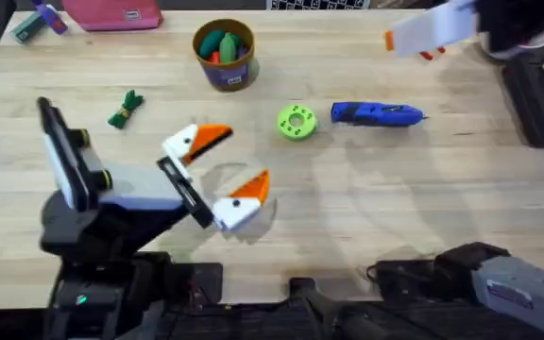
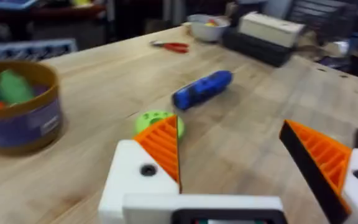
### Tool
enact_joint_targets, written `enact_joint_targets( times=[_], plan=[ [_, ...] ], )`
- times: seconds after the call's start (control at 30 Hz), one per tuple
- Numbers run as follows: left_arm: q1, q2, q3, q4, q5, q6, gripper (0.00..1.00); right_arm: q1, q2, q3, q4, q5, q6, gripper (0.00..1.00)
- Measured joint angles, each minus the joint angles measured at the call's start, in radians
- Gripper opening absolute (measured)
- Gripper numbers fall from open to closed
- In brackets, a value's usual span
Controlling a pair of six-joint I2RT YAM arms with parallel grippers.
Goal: Pick up the gripper from the table and insert it into the empty holder that is missing its gripper. Then pick up a screw, insert it into the mounting hole, and use the screwdriver to tighten it. Finally, clean up the table by picking up the vegetable and placing it into the bucket.
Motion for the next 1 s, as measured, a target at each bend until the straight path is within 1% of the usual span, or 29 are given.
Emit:
enact_joint_targets(
  times=[0.07, 0.17, 0.23, 0.33, 0.47, 0.53, 0.63, 0.73, 0.8, 0.9, 1.0],
  plan=[
    [0.01, 0.021, 0.066, -0.098, -0.065, 0.02, 0.986, 0.0, -0.067, -0.037, 0.022, -0.013, 0.019, 0.994],
    [0.021, 0.11, 0.227, -0.294, -0.186, 0.081, 0.986, 0.0, -0.164, -0.129, 0.037, -0.023, 0.053, 0.994],
    [0.023, 0.199, 0.354, -0.413, -0.277, 0.13, 0.987, 0.0, -0.216, -0.2, 0.045, -0.029, 0.082, 0.994],
    [0.023, 0.34, 0.531, -0.555, -0.403, 0.185, 0.988, 0.0, -0.28, -0.307, 0.046, -0.034, 0.125, 0.993],
    [0.023, 0.539, 0.745, -0.712, -0.561, 0.224, 0.988, 0.0, -0.383, -0.446, 0.054, -0.037, 0.168, 0.993],
    [0.023, 0.625, 0.827, -0.744, -0.621, 0.234, 0.988, 0.0, -0.439, -0.507, 0.071, -0.037, 0.18, 0.994],
    [0.023, 0.731, 0.924, -0.749, -0.686, 0.244, 0.99, 0.0, -0.495, -0.576, 0.082, -0.037, 0.188, 0.993],
    [0.024, 0.798, 0.996, -0.757, -0.739, 0.254, 0.99, 0.0, -0.499, -0.621, 0.088, -0.037, 0.196, 0.993],
    [0.028, 0.834, 1.05, -0.77, -0.799, 0.265, 0.991, 0.0, -0.491, -0.636, 0.091, -0.037, 0.197, 0.994],
    [0.063, 0.893, 1.128, -0.808, -0.86, 0.284, 0.991, 0.0, -0.485, -0.638, 0.099, -0.037, 0.198, 0.994],
    [0.141, 1.001, 1.221, -0.866, -0.896, 0.324, 0.991, 0.0, -0.486, -0.638, 0.099, -0.037, 0.198, 0.994]
  ],
)
